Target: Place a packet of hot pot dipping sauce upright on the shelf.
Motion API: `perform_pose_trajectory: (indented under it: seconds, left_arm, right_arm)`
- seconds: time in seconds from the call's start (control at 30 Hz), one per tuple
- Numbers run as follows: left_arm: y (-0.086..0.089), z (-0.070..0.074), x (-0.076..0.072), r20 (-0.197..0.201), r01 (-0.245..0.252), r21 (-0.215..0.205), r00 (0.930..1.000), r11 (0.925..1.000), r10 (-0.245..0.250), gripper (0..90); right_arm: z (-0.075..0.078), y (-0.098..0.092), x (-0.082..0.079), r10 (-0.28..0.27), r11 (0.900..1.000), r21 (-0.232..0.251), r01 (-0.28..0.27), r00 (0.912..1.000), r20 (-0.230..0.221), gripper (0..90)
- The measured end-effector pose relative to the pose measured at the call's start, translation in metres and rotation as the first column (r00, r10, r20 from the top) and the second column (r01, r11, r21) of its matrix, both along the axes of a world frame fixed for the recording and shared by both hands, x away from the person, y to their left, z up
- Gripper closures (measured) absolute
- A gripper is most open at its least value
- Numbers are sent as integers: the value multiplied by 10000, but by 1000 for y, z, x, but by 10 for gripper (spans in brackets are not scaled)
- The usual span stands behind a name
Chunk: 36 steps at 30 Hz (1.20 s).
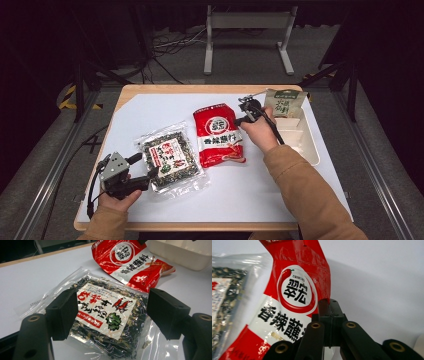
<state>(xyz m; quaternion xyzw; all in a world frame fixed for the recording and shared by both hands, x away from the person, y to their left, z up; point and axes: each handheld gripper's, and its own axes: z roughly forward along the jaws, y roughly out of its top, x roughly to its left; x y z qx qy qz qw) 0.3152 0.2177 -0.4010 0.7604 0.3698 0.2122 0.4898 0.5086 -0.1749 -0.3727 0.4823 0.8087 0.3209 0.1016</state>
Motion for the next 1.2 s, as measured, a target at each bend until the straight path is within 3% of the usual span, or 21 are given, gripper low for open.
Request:
perform_pose_trajectory:
  seconds: [0.33,0.5,0.87,1.07,1.2]
  left_arm:
    - [-2,1,1,41,60,-59,10000,10000,-60,263]
    - [-4,2,1,50,131,-57,9999,9999,-131,263]
    - [-6,3,2,97,176,-103,9998,9998,-175,268]
    - [-6,3,2,88,200,-110,9998,9997,-199,268]
    - [-7,3,3,96,248,-141,9997,9996,-246,268]
  right_arm:
    - [35,-5,-30,845,9936,680,-904,9928,847,900]
    - [48,-7,-44,1207,9886,756,-1301,9856,1185,900]
    - [77,-9,-87,2023,9707,885,-2236,9583,2019,900]
    - [86,-9,-100,2226,9635,952,-2504,9460,2355,900]
    - [92,-8,-113,2582,9566,671,-2836,9315,2563,900]
